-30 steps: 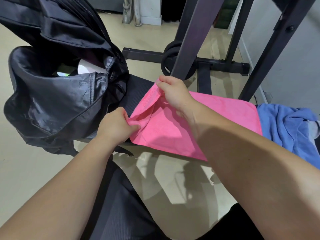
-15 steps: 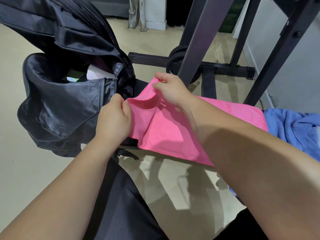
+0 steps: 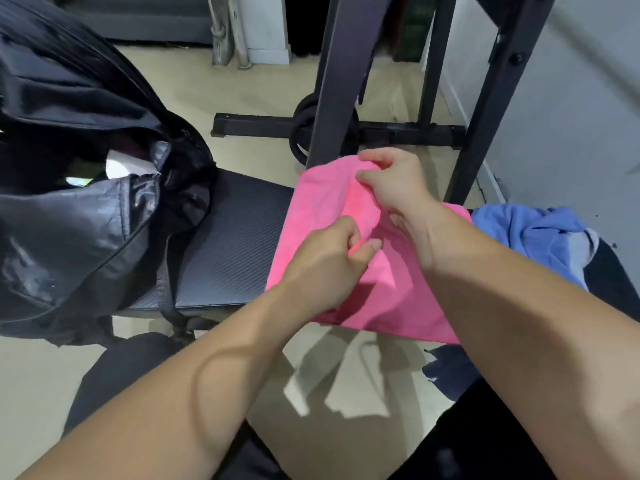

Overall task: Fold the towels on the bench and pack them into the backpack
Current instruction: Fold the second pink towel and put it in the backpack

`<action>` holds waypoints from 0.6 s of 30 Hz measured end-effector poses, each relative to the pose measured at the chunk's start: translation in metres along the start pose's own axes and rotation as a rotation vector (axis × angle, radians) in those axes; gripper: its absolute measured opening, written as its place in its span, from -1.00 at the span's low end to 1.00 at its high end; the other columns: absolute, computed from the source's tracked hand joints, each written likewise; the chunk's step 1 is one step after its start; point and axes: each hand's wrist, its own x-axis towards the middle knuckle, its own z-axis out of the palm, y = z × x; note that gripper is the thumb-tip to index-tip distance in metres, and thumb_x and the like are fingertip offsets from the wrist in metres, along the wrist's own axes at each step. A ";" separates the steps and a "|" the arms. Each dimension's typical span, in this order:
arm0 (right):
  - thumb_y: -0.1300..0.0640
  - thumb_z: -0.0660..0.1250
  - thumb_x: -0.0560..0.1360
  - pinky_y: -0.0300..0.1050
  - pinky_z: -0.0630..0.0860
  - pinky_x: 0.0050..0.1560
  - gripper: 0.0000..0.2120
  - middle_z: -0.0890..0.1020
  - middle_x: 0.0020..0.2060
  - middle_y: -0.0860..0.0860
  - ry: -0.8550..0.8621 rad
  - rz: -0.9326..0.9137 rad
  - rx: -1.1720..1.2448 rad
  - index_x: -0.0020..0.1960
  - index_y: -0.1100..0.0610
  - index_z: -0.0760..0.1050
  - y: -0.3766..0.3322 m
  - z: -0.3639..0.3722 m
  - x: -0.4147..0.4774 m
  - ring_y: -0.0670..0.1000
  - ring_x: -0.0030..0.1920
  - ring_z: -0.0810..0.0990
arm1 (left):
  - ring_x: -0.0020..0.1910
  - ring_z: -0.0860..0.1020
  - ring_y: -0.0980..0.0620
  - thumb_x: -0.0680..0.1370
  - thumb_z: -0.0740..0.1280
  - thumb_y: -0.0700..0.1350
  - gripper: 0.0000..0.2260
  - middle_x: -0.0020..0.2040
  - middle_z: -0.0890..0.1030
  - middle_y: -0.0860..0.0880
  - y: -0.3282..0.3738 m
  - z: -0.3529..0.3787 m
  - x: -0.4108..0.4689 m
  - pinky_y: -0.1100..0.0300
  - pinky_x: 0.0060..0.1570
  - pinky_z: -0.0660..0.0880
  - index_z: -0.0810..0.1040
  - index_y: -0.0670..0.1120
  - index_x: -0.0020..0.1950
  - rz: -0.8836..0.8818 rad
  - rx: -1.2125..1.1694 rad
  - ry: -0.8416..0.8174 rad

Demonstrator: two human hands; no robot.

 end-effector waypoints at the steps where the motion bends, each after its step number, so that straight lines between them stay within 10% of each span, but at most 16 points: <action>1: 0.39 0.44 0.43 -0.43 0.51 -0.12 -0.64 0.68 0.03 -0.01 0.014 0.030 -0.022 0.19 0.15 0.65 0.011 -0.010 0.001 -0.14 -0.05 0.62 | -0.36 0.35 0.04 0.50 0.45 0.11 -0.65 -0.37 0.42 0.06 0.000 0.015 0.001 0.05 -0.29 0.32 0.38 -0.09 -0.13 -0.021 0.004 -0.049; 8: 0.35 0.42 0.51 -0.07 0.66 0.02 -0.63 0.67 0.04 0.18 -0.067 0.390 0.196 0.29 0.22 0.54 0.075 -0.035 -0.005 0.07 -0.09 0.68 | -0.27 0.59 -0.08 0.28 0.45 -0.11 -0.76 -0.26 0.63 0.03 -0.024 0.063 -0.004 0.14 -0.30 0.49 0.48 -0.01 -0.12 -0.046 0.261 -0.269; 14: 0.26 0.45 0.50 -0.15 0.49 -0.30 -0.86 0.61 -0.35 0.03 -0.048 0.395 0.123 -0.22 0.12 0.61 0.085 -0.033 -0.004 0.00 -0.35 0.52 | -0.28 0.56 -0.15 0.28 0.50 -0.08 -0.78 -0.36 0.61 -0.05 -0.030 0.061 -0.010 -0.03 -0.27 0.51 0.47 -0.08 -0.27 -0.052 0.285 -0.309; 18: 0.36 0.34 0.54 -0.09 0.61 0.02 -0.72 0.65 0.05 0.10 -0.073 0.280 0.089 0.22 0.22 0.62 0.082 -0.033 0.004 0.04 -0.02 0.63 | -0.37 0.57 -0.13 0.29 0.45 -0.11 -0.82 -0.42 0.48 -0.02 -0.018 0.058 -0.011 0.02 -0.35 0.51 0.45 -0.08 -0.28 -0.002 0.149 -0.262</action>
